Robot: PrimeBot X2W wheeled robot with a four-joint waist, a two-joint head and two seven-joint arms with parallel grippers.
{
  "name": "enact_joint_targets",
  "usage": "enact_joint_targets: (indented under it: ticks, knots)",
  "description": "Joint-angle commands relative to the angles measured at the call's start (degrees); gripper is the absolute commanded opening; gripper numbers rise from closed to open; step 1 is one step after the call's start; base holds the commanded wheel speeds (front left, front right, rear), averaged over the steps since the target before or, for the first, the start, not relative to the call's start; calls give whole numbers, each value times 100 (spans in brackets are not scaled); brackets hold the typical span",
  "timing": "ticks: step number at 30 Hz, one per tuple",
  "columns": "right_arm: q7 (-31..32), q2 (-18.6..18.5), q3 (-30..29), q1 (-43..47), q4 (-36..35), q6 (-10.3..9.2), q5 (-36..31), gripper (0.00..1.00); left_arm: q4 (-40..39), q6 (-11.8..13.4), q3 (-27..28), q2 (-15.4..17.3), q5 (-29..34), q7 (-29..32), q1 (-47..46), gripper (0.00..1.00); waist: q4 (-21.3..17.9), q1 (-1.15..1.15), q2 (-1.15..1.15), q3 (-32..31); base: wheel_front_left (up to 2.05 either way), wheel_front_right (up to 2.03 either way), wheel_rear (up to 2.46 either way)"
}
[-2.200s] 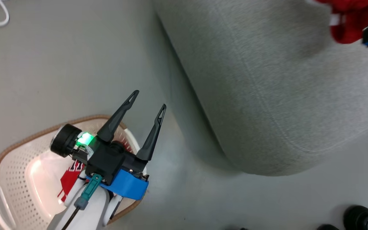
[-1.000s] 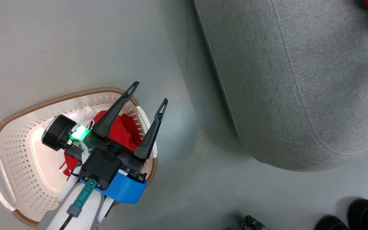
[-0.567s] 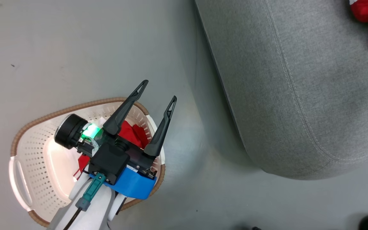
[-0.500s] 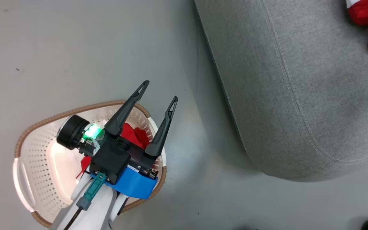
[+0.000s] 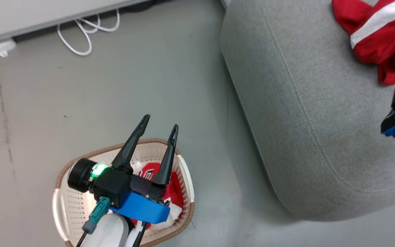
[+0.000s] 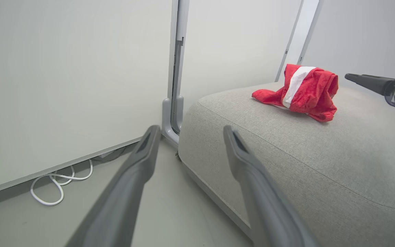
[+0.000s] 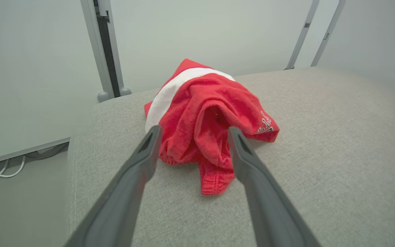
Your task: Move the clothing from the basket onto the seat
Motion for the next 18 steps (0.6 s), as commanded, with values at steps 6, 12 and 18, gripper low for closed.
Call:
enact_joint_targets:
  ticks: [6,12,18]
  knots:
    - [-24,126,422,759,-396,3,124,100,250,54,348,-222,-113,-16,342,100,389,1,-1,-732,0,0,0]
    - [-25,169,824,1492,-944,3,150,100,434,68,632,-338,-213,-16,576,100,660,1,-1,-1128,0,0,0]
    - [-24,454,1088,2202,-1654,3,184,100,529,110,955,-380,-284,-16,876,100,873,1,-1,-1449,0,0,0]
